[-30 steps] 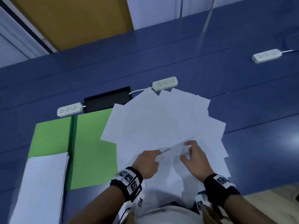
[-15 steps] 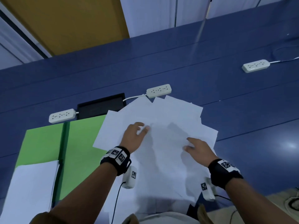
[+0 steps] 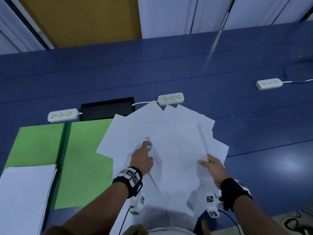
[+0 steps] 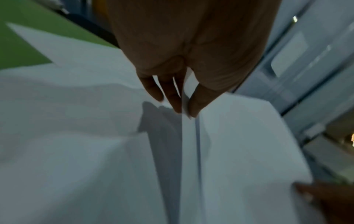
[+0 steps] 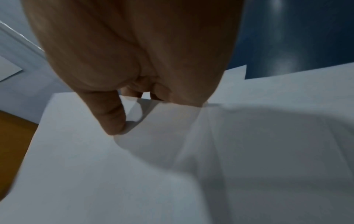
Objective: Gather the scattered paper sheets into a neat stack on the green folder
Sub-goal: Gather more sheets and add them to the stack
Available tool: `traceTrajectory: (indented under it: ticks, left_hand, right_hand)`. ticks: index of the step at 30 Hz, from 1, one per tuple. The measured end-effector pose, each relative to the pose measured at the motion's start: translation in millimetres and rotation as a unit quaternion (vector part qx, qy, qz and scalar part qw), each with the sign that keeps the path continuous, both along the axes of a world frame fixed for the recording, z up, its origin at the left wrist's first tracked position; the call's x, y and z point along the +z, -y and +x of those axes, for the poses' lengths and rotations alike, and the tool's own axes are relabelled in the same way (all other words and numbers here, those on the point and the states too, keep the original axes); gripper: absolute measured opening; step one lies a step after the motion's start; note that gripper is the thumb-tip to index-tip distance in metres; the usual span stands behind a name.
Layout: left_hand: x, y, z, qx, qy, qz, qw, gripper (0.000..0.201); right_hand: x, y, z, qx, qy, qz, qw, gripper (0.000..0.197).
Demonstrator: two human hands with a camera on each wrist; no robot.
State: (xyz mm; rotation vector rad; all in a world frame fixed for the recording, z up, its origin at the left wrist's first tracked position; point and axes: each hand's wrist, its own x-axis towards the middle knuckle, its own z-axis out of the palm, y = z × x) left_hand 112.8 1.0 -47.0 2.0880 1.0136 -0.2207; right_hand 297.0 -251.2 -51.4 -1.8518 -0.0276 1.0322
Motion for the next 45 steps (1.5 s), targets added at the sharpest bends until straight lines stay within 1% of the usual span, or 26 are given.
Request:
traceTrajectory:
  ticks: [2, 3, 6, 9, 10, 11, 12, 13, 14, 16, 17, 19, 20, 21, 23, 24, 26, 27, 29, 31, 34, 36, 37, 40, 42, 45]
  left_hand:
    - [12.9, 4.3, -4.6, 0.029, 0.095, -0.070, 0.993, 0.053]
    - [20.8, 5.8, -7.0, 0.024, 0.130, -0.089, 0.987, 0.052]
    - [43.7, 7.6, -13.3, -0.027, 0.199, -0.135, 0.970, 0.045]
    - [65.3, 2.6, -12.4, -0.036, 0.231, -0.195, 0.953, 0.041]
    - [70.7, 0.9, -11.0, -0.040, 0.245, -0.205, 0.947, 0.041]
    - [75.4, -1.5, -9.4, -0.042, 0.254, -0.207, 0.944, 0.040]
    - [76.8, -4.8, -8.1, -0.038, 0.255, -0.199, 0.945, 0.039]
    - [76.9, -8.4, -6.4, -0.029, 0.251, -0.185, 0.950, 0.036]
    - [75.0, -11.5, -4.9, -0.019, 0.251, -0.174, 0.952, 0.032]
    - [73.5, -16.2, -2.6, 0.002, 0.267, -0.197, 0.943, 0.017]
    - [72.5, -18.6, -1.3, 0.017, 0.271, -0.217, 0.938, 0.014]
    - [65.2, -28.2, 0.2, 0.084, 0.256, -0.256, 0.928, 0.035]
    - [59.6, -35.4, 0.9, 0.125, 0.239, -0.265, 0.926, 0.046]
    - [51.8, -43.8, 1.6, 0.161, 0.219, -0.245, 0.930, 0.052]
    - [28.5, -63.5, 1.5, 0.198, 0.131, -0.131, 0.962, 0.051]
    - [18.4, -72.5, 1.8, 0.203, 0.070, -0.082, 0.973, 0.053]
    - [3.9, -84.4, 5.5, 0.189, -0.030, -0.030, 0.981, 0.077]
    - [-0.4, -87.6, 9.1, 0.172, -0.061, -0.008, 0.983, 0.088]
    - [-5.7, -90.4, 20.7, 0.138, -0.099, 0.033, 0.985, 0.100]
    - [-11.6, -93.1, 34.4, 0.130, -0.120, 0.041, 0.983, 0.099]
    - [-20.4, -96.9, 50.0, 0.118, -0.152, 0.030, 0.981, 0.089]
    - [-23.8, -97.1, 56.0, 0.111, -0.175, 0.043, 0.977, 0.085]
    - [-23.1, -96.7, 59.0, 0.113, -0.189, 0.056, 0.974, 0.086]
    - [-19.2, -95.5, 67.0, 0.131, -0.226, 0.083, 0.962, 0.092]
    - [-17.8, -95.4, 71.6, 0.143, -0.223, 0.081, 0.961, 0.097]
    - [-19.3, -98.2, 75.1, 0.151, -0.208, 0.060, 0.965, 0.095]
  right_hand:
    - [0.5, 0.6, 0.8, -0.012, 0.003, -0.005, 1.000, 0.022]
    - [1.9, 0.9, 1.6, -0.012, 0.008, -0.002, 1.000, 0.021]
    - [16.3, 1.4, 3.5, 0.017, 0.032, 0.013, 0.999, 0.022]
    - [31.4, -0.9, 5.1, 0.071, 0.032, 0.051, 0.996, 0.035]
    - [35.5, -3.2, 5.4, 0.082, 0.018, 0.070, 0.994, 0.034]
    - [36.8, -5.7, 6.3, 0.084, 0.005, 0.078, 0.993, 0.030]
    - [37.5, -9.1, 7.3, 0.081, -0.002, 0.084, 0.993, 0.033]
    - [34.2, -11.4, 9.0, 0.076, -0.008, 0.083, 0.994, 0.043]
    - [35.4, -16.1, 7.1, 0.073, -0.018, 0.082, 0.994, 0.049]
    - [40.9, -25.9, 1.4, 0.068, -0.051, 0.102, 0.991, 0.053]
    - [43.7, -30.2, -0.8, 0.060, -0.066, 0.109, 0.990, 0.055]
    - [44.5, -37.6, -2.9, 0.046, -0.081, 0.100, 0.991, 0.055]
    - [38.5, -40.1, -2.7, 0.043, -0.086, 0.094, 0.991, 0.049]
    - [27.8, -40.5, -1.3, 0.033, -0.087, 0.082, 0.992, 0.041]
    - [10.3, -40.2, -1.0, -0.009, -0.085, 0.047, 0.995, 0.026]
    - [4.0, -40.6, -1.7, -0.026, -0.089, 0.035, 0.995, 0.023]
    - [-5.8, -40.8, -3.0, -0.037, -0.085, 0.013, 0.996, 0.022]
    - [-11.7, -39.7, -2.5, -0.039, -0.076, 0.005, 0.996, 0.020]
    - [-18.9, -37.0, -0.9, -0.033, -0.063, -0.006, 0.997, 0.019]
    - [-22.0, -34.7, -0.4, -0.019, -0.059, -0.007, 0.998, 0.025]
    - [-21.7, -32.4, -0.9, -0.014, -0.088, 0.026, 0.996, 0.035]
    - [-19.8, -32.4, -1.4, -0.021, -0.095, 0.045, 0.994, 0.035]
    - [-23.0, -30.9, -0.6, -0.026, -0.092, 0.046, 0.994, 0.035]
    - [-26.5, -29.5, -1.0, -0.026, -0.089, 0.050, 0.994, 0.044]
    - [-25.7, -28.9, -0.5, -0.030, -0.097, 0.049, 0.994, 0.040]
    - [-16.8, -31.8, -2.1, -0.034, -0.101, 0.044, 0.993, 0.020]
